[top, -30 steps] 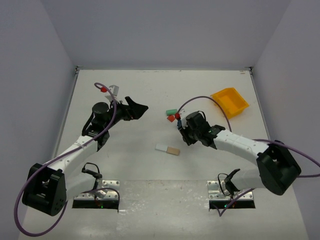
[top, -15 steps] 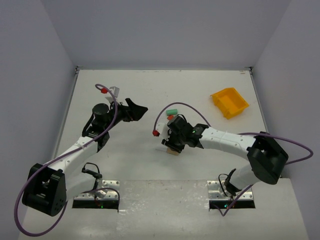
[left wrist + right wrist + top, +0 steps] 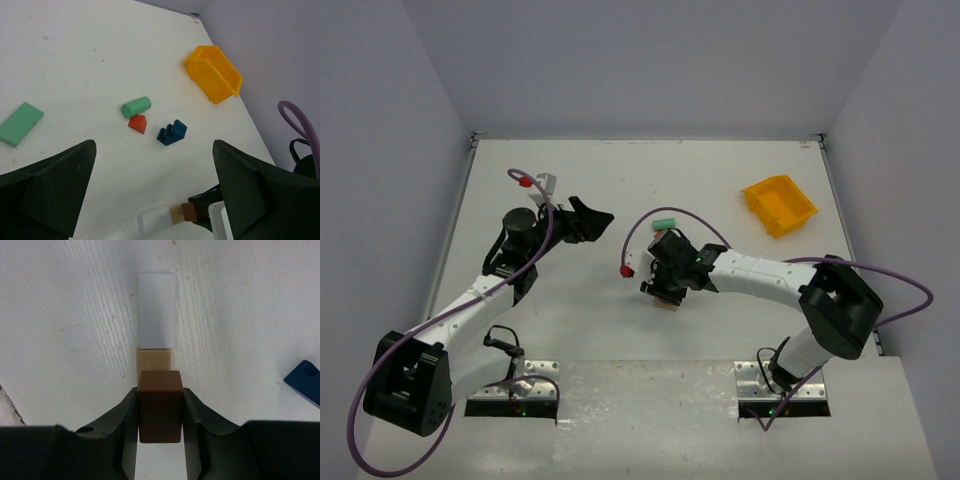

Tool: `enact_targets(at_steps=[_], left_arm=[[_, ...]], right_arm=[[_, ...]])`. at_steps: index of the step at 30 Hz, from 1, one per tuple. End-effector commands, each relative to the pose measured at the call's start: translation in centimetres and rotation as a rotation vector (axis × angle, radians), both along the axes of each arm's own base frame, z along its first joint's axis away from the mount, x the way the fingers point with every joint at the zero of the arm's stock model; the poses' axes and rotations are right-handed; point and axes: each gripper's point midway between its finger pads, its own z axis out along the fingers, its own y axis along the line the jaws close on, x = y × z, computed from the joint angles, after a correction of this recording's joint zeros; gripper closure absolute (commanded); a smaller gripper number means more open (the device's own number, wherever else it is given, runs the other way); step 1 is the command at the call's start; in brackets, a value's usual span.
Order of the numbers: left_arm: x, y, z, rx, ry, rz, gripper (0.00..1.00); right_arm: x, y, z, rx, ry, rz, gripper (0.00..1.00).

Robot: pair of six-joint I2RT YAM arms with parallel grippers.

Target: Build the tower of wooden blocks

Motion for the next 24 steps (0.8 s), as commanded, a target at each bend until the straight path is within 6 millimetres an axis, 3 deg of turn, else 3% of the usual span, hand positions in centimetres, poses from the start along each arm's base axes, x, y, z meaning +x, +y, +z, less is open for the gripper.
enact_targets(at_steps=[1,24], left_arm=[[0.5,0.6,1.5,0.001,-0.067,0.021,0.0],[0.5,0.6,1.4,-0.004,-0.058,0.025,0.0]], right_arm=[[0.2,1.0,0.9,0.034,-0.018,0.027,0.85],[0.1,0.5,-0.6,0.017,0.009,-0.047,0.77]])
